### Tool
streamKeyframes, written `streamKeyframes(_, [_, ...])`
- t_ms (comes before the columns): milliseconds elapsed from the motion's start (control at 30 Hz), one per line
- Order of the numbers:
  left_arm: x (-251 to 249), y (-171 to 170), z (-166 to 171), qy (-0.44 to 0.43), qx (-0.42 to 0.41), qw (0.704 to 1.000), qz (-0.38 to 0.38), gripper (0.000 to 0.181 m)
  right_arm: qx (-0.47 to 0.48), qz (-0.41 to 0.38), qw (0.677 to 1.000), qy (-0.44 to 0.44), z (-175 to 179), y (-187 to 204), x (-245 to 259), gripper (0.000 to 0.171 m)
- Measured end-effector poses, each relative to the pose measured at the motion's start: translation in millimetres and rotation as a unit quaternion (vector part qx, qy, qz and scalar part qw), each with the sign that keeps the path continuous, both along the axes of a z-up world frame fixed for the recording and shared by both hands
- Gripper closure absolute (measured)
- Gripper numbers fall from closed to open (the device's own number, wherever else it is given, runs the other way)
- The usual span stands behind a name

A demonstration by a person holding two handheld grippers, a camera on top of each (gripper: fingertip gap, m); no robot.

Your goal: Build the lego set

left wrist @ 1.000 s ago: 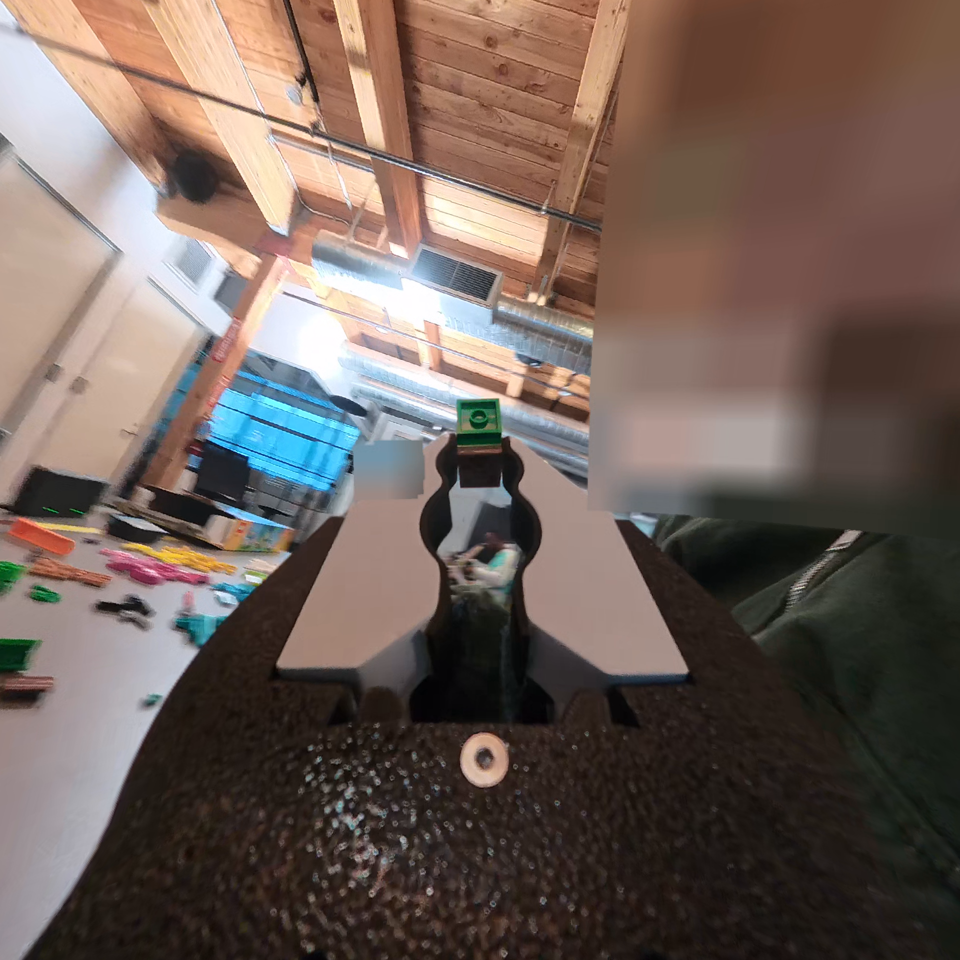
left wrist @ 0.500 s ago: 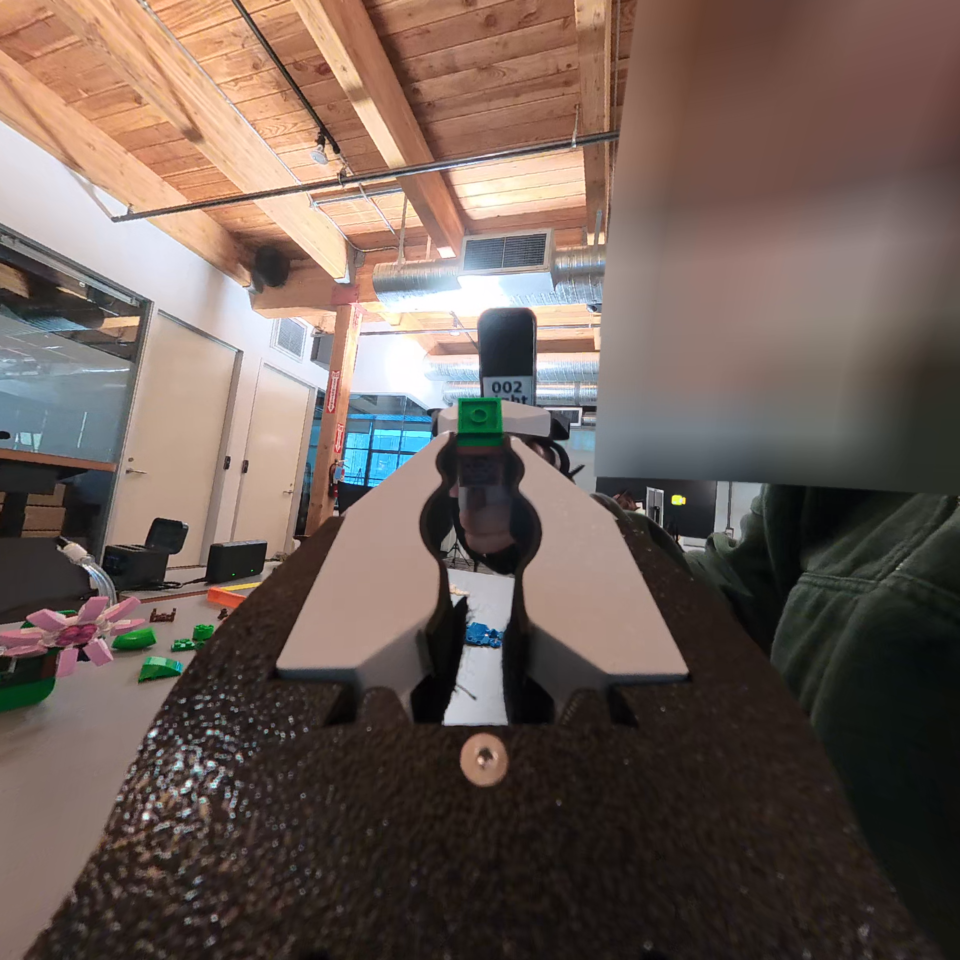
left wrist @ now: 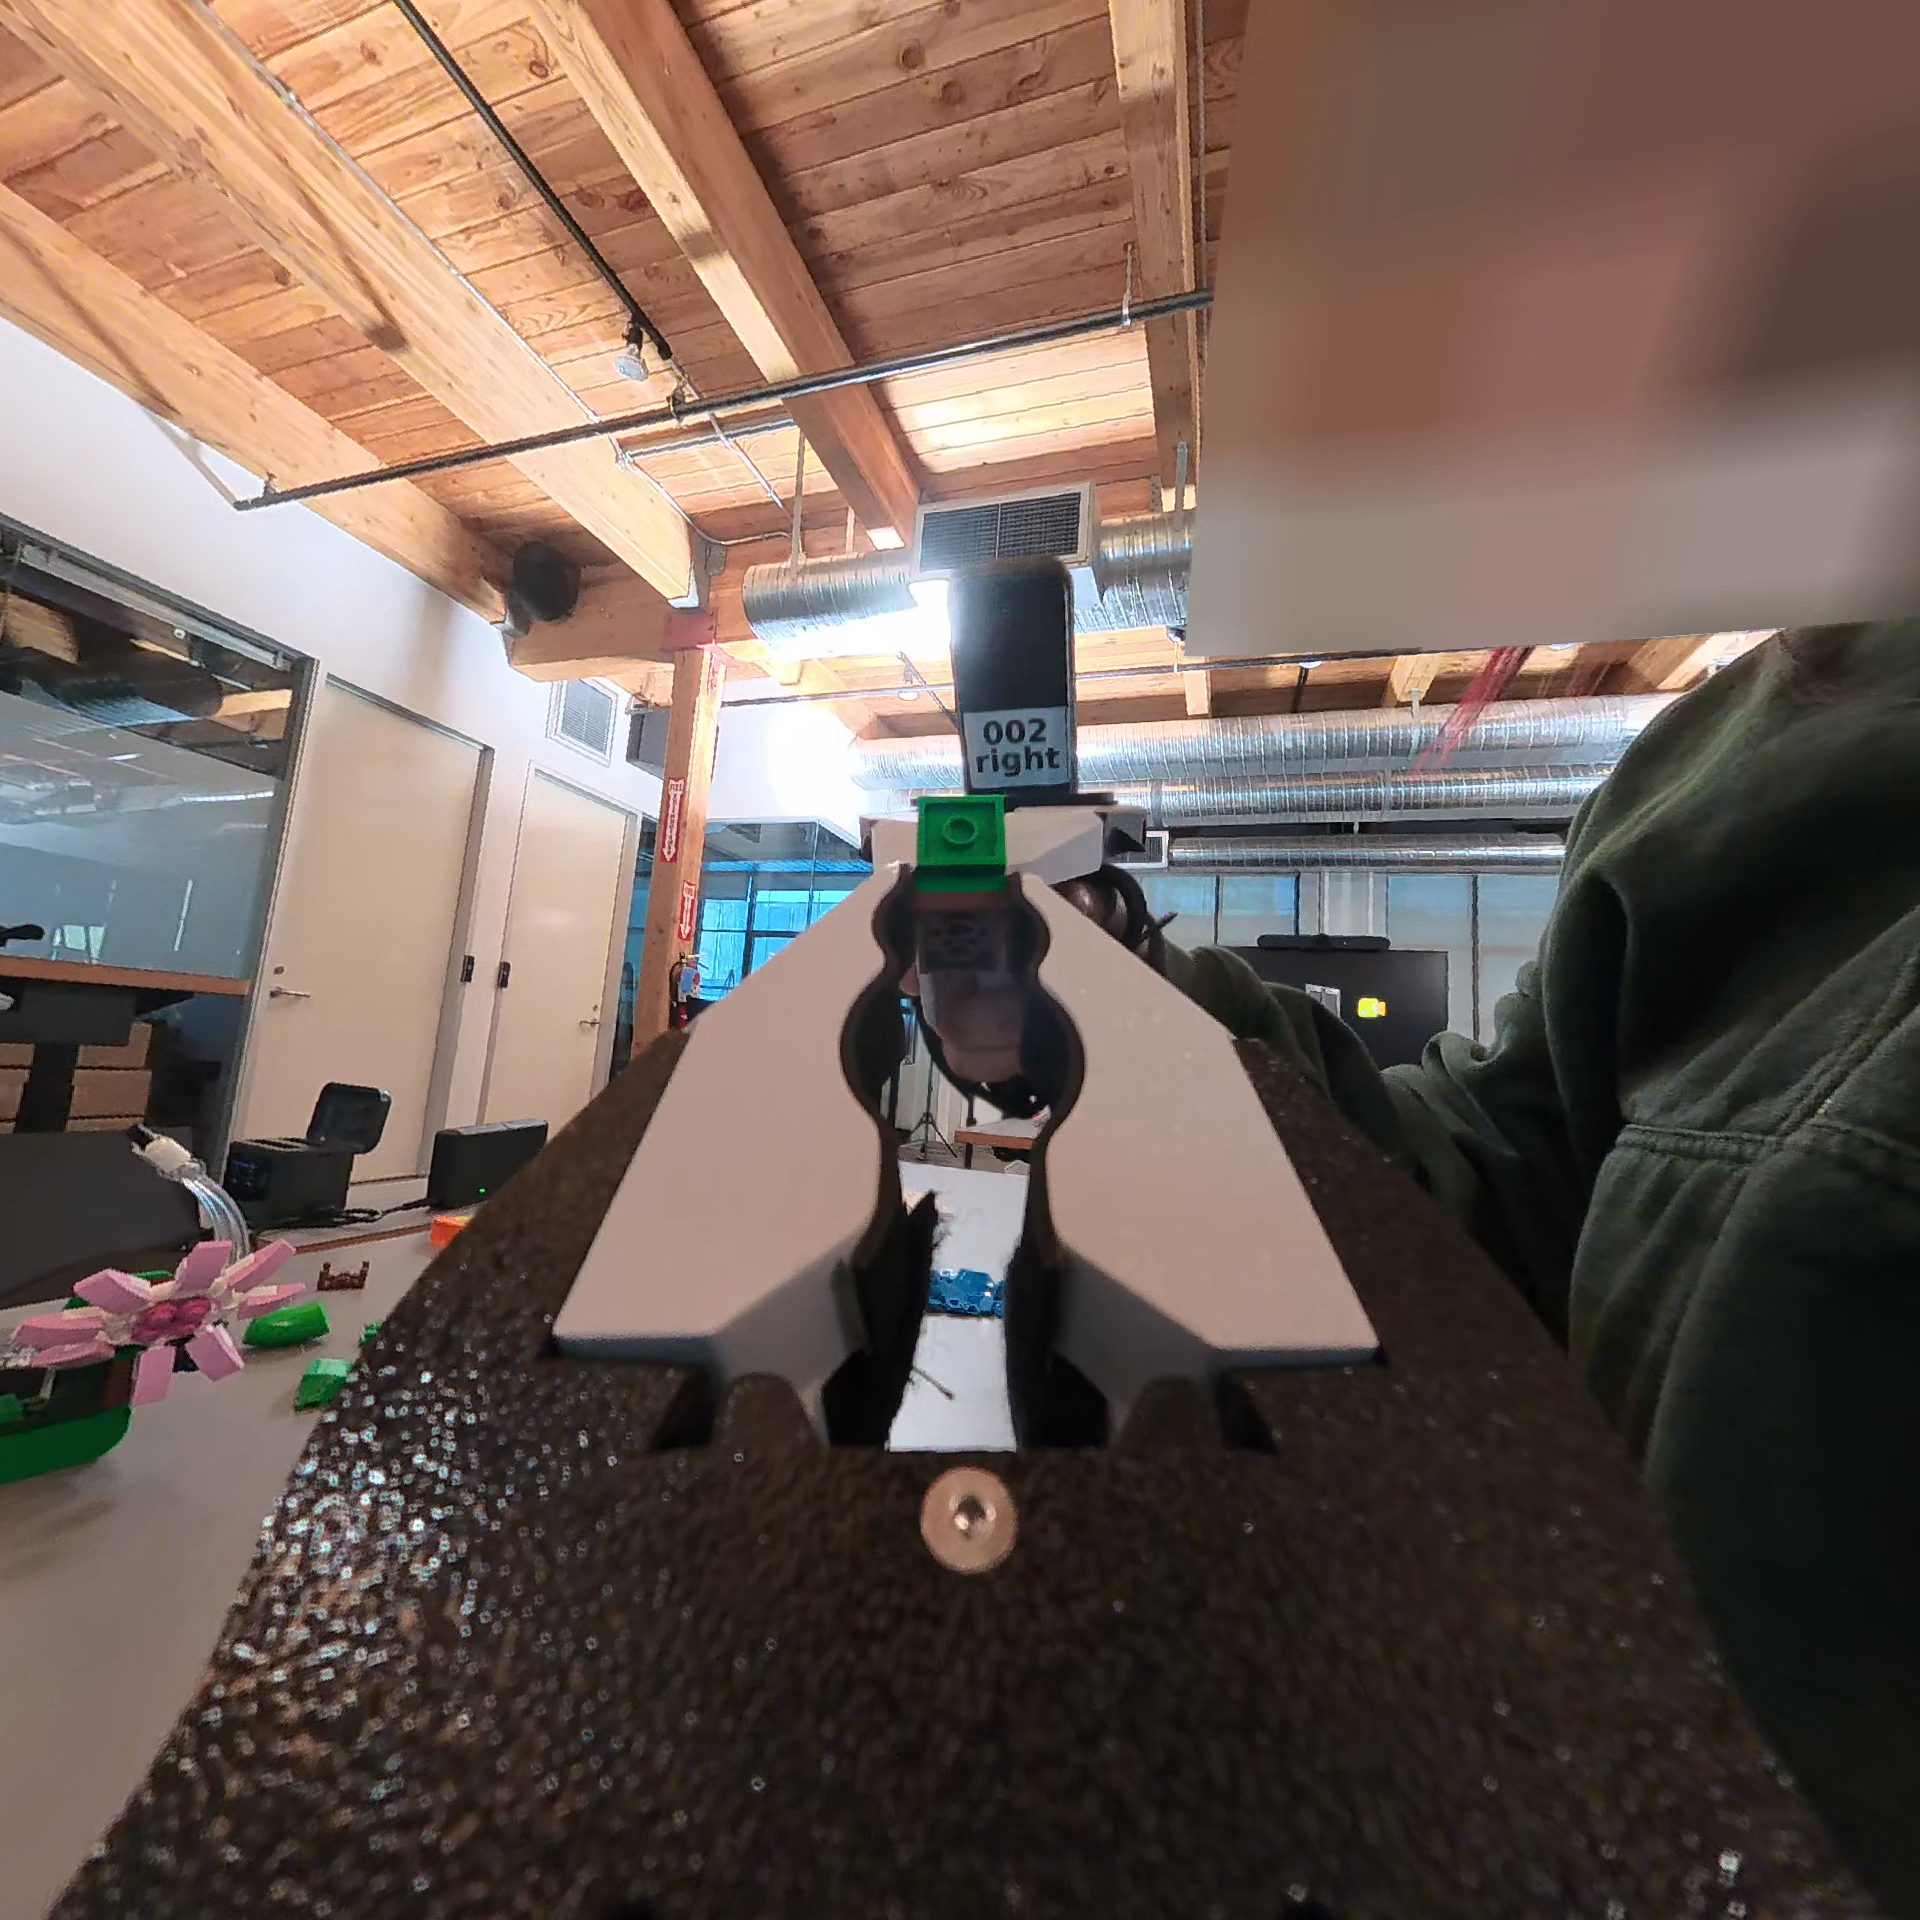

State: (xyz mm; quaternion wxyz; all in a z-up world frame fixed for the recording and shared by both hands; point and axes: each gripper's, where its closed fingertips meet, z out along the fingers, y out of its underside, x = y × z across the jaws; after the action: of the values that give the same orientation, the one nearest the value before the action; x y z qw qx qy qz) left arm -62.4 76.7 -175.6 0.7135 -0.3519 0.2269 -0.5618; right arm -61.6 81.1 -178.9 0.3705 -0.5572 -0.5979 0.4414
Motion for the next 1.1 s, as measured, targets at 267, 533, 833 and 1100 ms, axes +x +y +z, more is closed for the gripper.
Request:
streamKeyframes(267, [-0.6,-4.2,2.3,-0.005,0.013,1.000,-0.004,0.168,0.002,0.007,1.000,-0.019,1.8,-3.9,-1.1,0.166])
streamKeyframes(533, [0.1,-5.7,2.7,-0.003,0.017,1.000,-0.006,0.168,-0.001,0.008,1.000,-0.022,1.7,-5.6,-0.3,0.166])
streamKeyframes(833, [2.1,-6.0,1.7,0.004,0.017,1.000,-0.007,0.168,0.000,0.006,1.000,-0.018,0.6,-5.7,1.7,0.167])
streamKeyframes(1100, [2.6,-6.1,1.2,0.006,0.016,1.000,-0.008,0.168,0.001,0.002,1.000,-0.019,0.3,-5.6,1.7,0.166])
